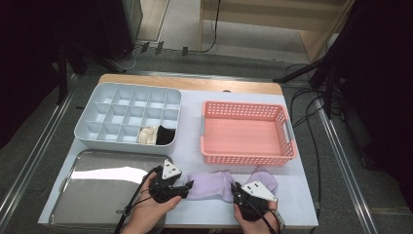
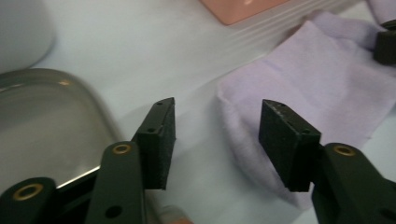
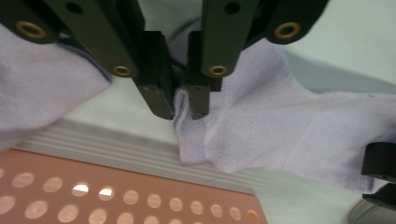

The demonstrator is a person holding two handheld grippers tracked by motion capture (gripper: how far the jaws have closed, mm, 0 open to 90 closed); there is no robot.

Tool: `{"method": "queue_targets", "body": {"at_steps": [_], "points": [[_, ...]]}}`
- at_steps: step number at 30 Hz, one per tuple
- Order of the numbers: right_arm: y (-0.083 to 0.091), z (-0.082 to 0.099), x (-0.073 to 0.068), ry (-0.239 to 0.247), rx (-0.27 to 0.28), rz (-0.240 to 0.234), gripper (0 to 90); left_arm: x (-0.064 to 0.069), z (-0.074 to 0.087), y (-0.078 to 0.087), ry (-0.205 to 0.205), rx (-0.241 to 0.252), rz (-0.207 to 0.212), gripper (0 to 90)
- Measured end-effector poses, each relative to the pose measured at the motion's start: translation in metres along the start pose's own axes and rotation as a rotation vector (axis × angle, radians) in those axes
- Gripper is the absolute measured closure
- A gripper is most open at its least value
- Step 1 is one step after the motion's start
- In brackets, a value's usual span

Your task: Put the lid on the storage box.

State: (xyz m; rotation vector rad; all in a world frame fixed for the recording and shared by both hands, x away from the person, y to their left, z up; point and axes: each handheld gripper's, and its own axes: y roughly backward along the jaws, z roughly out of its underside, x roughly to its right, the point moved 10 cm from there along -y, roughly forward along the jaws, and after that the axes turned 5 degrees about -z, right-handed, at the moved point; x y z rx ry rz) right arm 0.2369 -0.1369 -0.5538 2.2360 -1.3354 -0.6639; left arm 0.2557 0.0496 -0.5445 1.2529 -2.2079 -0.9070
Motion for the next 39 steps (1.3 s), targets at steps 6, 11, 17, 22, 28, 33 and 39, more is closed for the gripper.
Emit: {"method": "queue_targets", "body": {"at_steps": [6,11,17,22,28,33,39], "points": [[0.003,0.0,0.014,-0.008,-0.009,0.034,86.2,-0.015,-0.002,0.014,0.045,0.056,0.021,54.8],[0.008,-0.005,0.016,-0.018,0.03,0.017,78.9,-0.013,-0.008,0.019,0.076,0.091,0.082,52.6],[0.008,-0.004,0.017,-0.036,0.032,0.025,66.7,0.009,-0.014,0.017,0.056,0.117,0.158,44.2],[0.002,0.001,0.015,-0.023,0.017,0.031,65.4,0.018,-0.01,0.006,0.017,0.075,0.122,36.8],[0.003,0.0,0.011,-0.011,-0.004,0.031,85.0,0.01,-0.001,0.003,0.008,0.024,0.027,49.9],[0.004,-0.004,0.016,-0.018,0.015,0.032,85.7,-0.001,0.004,0.008,0.027,0.008,0.042,69.3],[0.003,-0.008,0.016,0.004,0.024,0.038,86.0,0.002,0.004,0.008,0.036,0.009,0.101,89.6]]}}
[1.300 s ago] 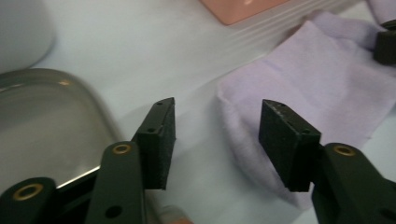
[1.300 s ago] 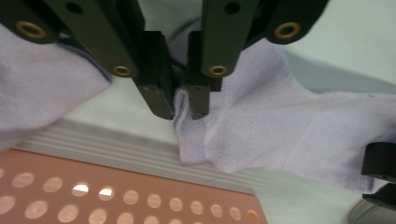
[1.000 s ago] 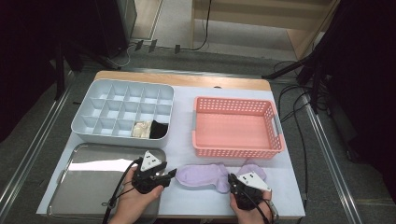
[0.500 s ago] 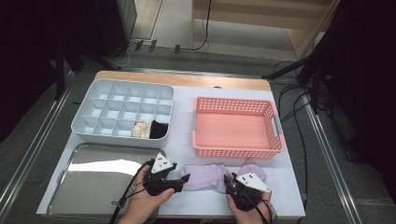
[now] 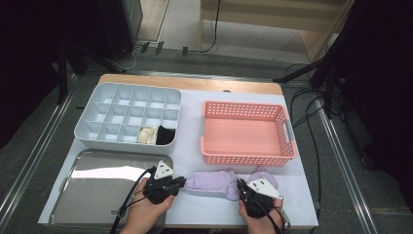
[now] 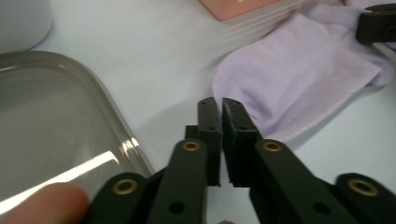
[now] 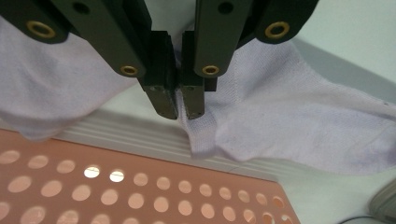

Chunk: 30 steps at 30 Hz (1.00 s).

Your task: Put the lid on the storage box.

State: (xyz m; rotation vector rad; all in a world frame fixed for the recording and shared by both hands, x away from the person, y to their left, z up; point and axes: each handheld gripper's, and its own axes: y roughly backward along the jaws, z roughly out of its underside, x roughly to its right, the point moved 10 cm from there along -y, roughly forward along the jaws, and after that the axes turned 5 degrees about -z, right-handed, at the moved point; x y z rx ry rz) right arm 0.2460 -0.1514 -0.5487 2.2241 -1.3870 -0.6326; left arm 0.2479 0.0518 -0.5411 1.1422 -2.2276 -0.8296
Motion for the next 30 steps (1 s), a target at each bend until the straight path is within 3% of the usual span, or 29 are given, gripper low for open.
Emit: {"method": "queue_targets", "body": {"at_steps": [7,10,13,15,17,21,23,25,30], "points": [[0.001,-0.004,0.008,-0.018,0.012,0.006,86.3,-0.006,-0.008,0.005,0.009,0.079,-0.019,90.0],[-0.003,0.0,0.004,-0.012,-0.01,-0.023,85.8,-0.006,-0.005,0.004,-0.003,0.074,-0.033,90.0],[-0.005,0.002,0.001,-0.016,-0.016,-0.049,76.4,-0.002,-0.003,0.001,-0.008,0.063,-0.019,75.8],[-0.003,-0.002,0.002,-0.043,0.02,-0.035,65.7,-0.001,-0.005,0.0,0.007,0.055,-0.02,65.5],[0.0,-0.003,0.004,-0.071,0.039,-0.023,63.7,0.0,-0.006,-0.001,0.01,0.048,-0.008,61.1],[-0.002,0.008,0.002,-0.052,-0.004,-0.006,69.5,0.003,-0.003,-0.004,-0.011,0.028,-0.006,71.0],[-0.001,0.008,0.0,-0.056,-0.013,-0.015,81.5,0.003,-0.002,-0.004,-0.024,0.026,-0.011,81.2],[-0.001,0.007,-0.001,-0.036,-0.027,-0.008,86.3,0.003,-0.003,-0.002,-0.028,0.031,-0.005,89.4],[0.0,0.006,0.005,-0.023,-0.036,0.012,87.3,-0.002,-0.004,0.003,-0.031,0.057,-0.017,90.0]]}}
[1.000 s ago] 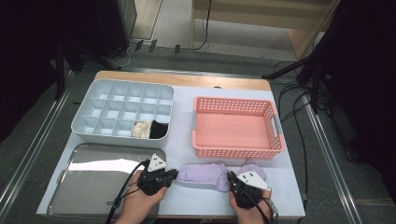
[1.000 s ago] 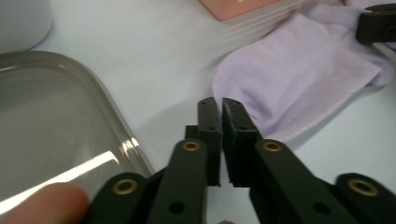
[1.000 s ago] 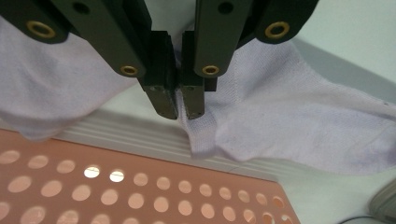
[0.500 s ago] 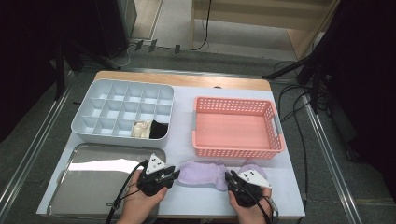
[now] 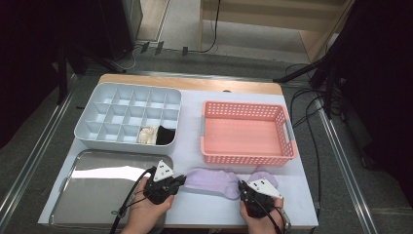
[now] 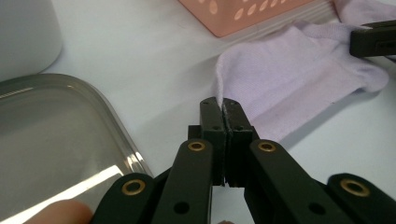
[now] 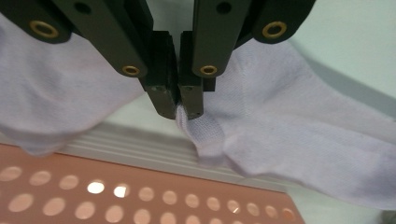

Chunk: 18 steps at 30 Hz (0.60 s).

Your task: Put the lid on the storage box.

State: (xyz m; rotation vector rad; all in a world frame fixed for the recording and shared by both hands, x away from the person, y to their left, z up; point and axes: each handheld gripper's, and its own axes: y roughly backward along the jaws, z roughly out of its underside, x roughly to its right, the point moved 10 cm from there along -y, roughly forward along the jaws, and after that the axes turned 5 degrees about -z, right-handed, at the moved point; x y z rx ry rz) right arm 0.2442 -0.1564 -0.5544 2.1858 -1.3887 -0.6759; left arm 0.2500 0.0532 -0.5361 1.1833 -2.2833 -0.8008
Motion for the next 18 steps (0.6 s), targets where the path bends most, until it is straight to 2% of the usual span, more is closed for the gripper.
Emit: {"method": "queue_targets", "body": {"at_steps": [4,5,7,9,13,18], "points": [[0.0,0.0,0.001,0.003,0.005,-0.006,86.6,-0.001,0.004,0.0,0.011,-0.011,0.01,89.3],[0.0,-0.001,-0.001,0.006,0.011,-0.019,83.9,-0.001,0.005,-0.001,0.011,-0.013,0.01,83.4],[0.002,-0.004,-0.002,0.0,0.036,-0.034,71.0,0.001,0.004,0.0,0.004,0.004,0.017,69.7],[0.009,-0.009,0.0,-0.007,0.073,-0.046,69.1,0.003,0.001,0.002,0.007,0.023,0.025,60.6],[0.023,-0.016,0.011,-0.013,0.133,-0.024,62.9,0.004,-0.001,0.009,-0.014,0.052,0.038,53.3],[0.033,-0.016,0.035,-0.033,0.172,0.044,52.0,0.0,-0.003,0.02,-0.015,0.094,0.05,51.2]]}}
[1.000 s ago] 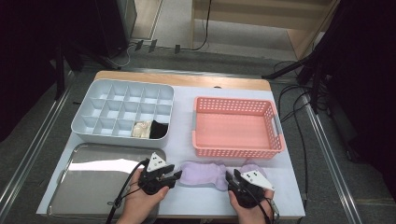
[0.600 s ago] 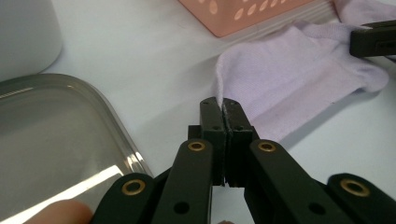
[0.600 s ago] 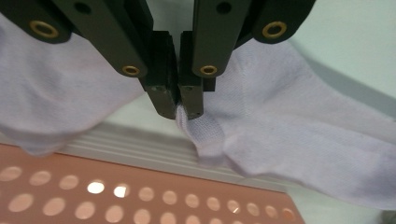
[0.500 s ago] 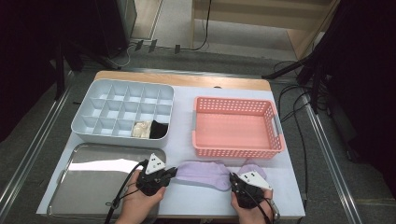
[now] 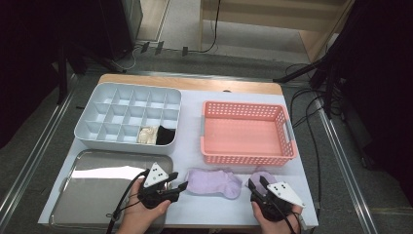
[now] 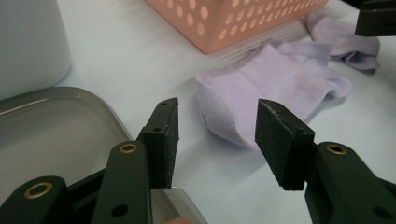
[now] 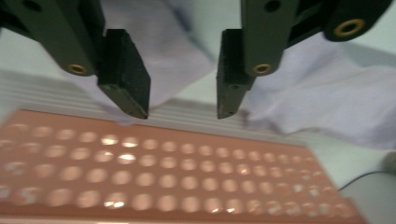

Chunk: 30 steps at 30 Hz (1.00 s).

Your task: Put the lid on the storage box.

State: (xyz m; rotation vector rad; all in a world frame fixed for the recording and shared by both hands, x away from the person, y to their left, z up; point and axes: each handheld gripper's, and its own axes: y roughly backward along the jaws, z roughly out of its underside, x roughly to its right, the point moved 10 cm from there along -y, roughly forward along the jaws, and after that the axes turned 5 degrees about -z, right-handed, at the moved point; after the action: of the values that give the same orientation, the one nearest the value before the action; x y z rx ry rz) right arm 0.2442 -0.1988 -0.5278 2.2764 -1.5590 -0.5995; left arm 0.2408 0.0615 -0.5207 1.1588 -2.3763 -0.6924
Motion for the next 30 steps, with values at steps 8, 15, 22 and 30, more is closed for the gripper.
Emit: {"method": "queue_targets", "body": {"at_steps": [8,15,22,30], "points": [[-0.002,0.018,0.033,-0.047,-0.059,0.1,45.6,-0.014,0.003,0.004,0.018,0.0,-0.026,51.8],[-0.006,0.021,0.025,-0.058,-0.093,0.077,86.1,-0.015,0.004,0.003,0.024,-0.006,-0.023,52.3],[0.01,-0.002,0.007,-0.03,-0.004,0.03,88.9,-0.016,0.004,0.003,0.028,-0.005,-0.019,52.8],[0.019,-0.024,-0.056,0.087,0.091,-0.118,88.8,-0.011,0.003,0.003,0.032,0.001,-0.002,53.0]]}}
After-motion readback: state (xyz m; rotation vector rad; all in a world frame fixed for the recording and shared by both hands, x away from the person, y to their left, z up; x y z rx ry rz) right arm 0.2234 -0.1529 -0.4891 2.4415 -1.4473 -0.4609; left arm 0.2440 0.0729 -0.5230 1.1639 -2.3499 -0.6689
